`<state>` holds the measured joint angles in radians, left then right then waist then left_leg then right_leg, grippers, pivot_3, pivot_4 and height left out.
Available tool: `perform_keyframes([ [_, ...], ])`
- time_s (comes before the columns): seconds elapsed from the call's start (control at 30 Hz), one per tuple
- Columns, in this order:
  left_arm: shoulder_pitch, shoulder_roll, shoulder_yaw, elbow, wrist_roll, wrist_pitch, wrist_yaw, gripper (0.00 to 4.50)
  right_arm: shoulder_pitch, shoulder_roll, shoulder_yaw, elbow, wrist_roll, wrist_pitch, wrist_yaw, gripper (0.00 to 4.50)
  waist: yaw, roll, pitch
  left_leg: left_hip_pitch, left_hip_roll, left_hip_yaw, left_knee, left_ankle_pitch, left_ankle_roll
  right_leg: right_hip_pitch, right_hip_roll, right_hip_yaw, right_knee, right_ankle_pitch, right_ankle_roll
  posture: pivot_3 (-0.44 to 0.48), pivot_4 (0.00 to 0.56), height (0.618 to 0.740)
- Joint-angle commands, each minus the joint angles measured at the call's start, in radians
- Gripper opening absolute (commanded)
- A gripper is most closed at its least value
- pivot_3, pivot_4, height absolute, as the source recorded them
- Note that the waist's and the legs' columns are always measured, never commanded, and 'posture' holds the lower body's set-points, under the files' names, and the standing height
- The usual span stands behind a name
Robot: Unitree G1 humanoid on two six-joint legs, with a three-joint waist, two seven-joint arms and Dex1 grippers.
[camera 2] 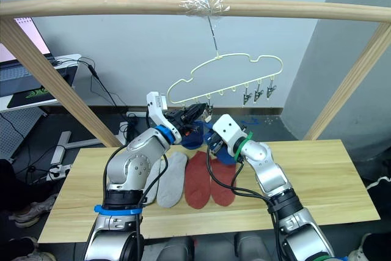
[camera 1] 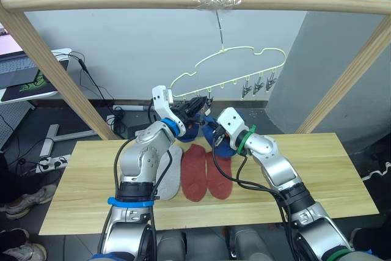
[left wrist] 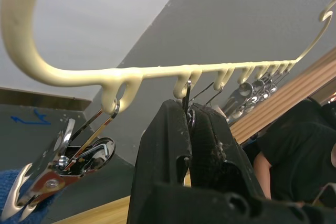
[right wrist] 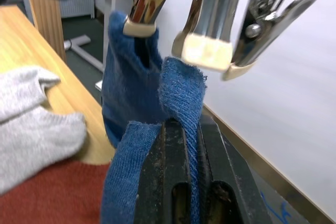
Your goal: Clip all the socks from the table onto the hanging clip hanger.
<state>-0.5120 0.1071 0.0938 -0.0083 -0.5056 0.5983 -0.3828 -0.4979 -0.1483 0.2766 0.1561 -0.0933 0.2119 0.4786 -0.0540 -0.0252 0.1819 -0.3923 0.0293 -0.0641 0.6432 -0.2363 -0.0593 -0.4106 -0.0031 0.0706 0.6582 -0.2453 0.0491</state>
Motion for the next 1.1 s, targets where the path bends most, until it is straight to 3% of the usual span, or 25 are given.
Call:
perform_keyframes([
  [0.03,0.003,0.003,-0.009,-0.043,0.001,-0.027,-0.013,0.06,-0.027,0.012,-0.025,-0.041,0.026,-0.015,-0.004,0.0,0.0,0.0,0.0,0.0,0.0,0.0,0.0,0.0,0.0,0.0,0.0,0.0,0.0,0.0,0.0,-0.011,0.135,0.737],
  [0.5,0.023,-0.01,-0.014,-0.063,-0.006,-0.018,0.019,0.06,-0.058,0.036,-0.026,-0.013,0.035,-0.024,0.001,0.0,0.001,0.0,0.0,0.0,0.0,0.0,0.0,0.0,0.0,0.0,0.0,0.0,0.0,0.0,0.0,-0.001,0.13,0.737],
  [0.57,0.023,-0.017,0.0,-0.065,-0.024,-0.01,0.024,0.76,-0.063,0.039,-0.025,-0.005,0.034,-0.025,0.0,0.0,0.001,0.0,0.0,0.0,0.0,0.0,0.0,0.0,0.0,0.0,0.0,0.0,0.0,0.0,0.0,-0.001,0.13,0.737],
  [0.6,0.024,-0.016,0.002,-0.07,-0.03,-0.006,0.023,0.87,-0.064,0.043,-0.029,-0.002,0.041,-0.025,0.002,0.0,0.001,0.0,0.0,0.0,0.0,0.0,0.0,0.0,0.0,0.0,0.0,0.0,0.0,0.0,0.0,0.0,0.13,0.737],
  [0.7,0.03,-0.013,0.0,-0.087,-0.029,-0.003,0.022,1.77,-0.068,0.049,-0.033,0.004,0.044,-0.034,-0.002,0.73,0.0,0.0,0.0,0.0,0.0,0.0,0.0,0.0,0.0,0.0,0.0,0.0,0.0,0.0,0.0,0.003,0.13,0.737],
  [0.8,0.051,0.005,-0.005,-0.122,-0.015,-0.004,0.02,2.63,-0.073,0.03,-0.003,0.024,0.003,-0.054,-0.007,1.76,0.0,0.0,0.0,0.0,0.0,0.0,0.0,0.0,0.0,0.0,0.0,0.0,0.0,0.0,0.0,0.003,0.13,0.737],
  [0.83,0.062,0.016,-0.005,-0.137,-0.01,-0.006,0.017,2.64,-0.071,0.02,0.009,0.027,-0.011,-0.061,-0.002,2.03,0.0,0.0,0.0,0.0,0.0,0.0,0.0,0.0,0.0,0.0,0.0,0.0,0.0,0.0,0.0,0.002,0.129,0.737],
  [1.1,0.163,0.141,-0.082,-0.213,0.153,-0.17,-0.019,2.64,-0.003,-0.106,0.021,-0.044,-0.036,-0.097,0.071,2.03,0.004,0.0,0.0,0.0,0.0,0.0,0.0,0.0,0.0,0.0,0.0,0.0,0.001,0.0,0.0,0.006,0.128,0.737],
])
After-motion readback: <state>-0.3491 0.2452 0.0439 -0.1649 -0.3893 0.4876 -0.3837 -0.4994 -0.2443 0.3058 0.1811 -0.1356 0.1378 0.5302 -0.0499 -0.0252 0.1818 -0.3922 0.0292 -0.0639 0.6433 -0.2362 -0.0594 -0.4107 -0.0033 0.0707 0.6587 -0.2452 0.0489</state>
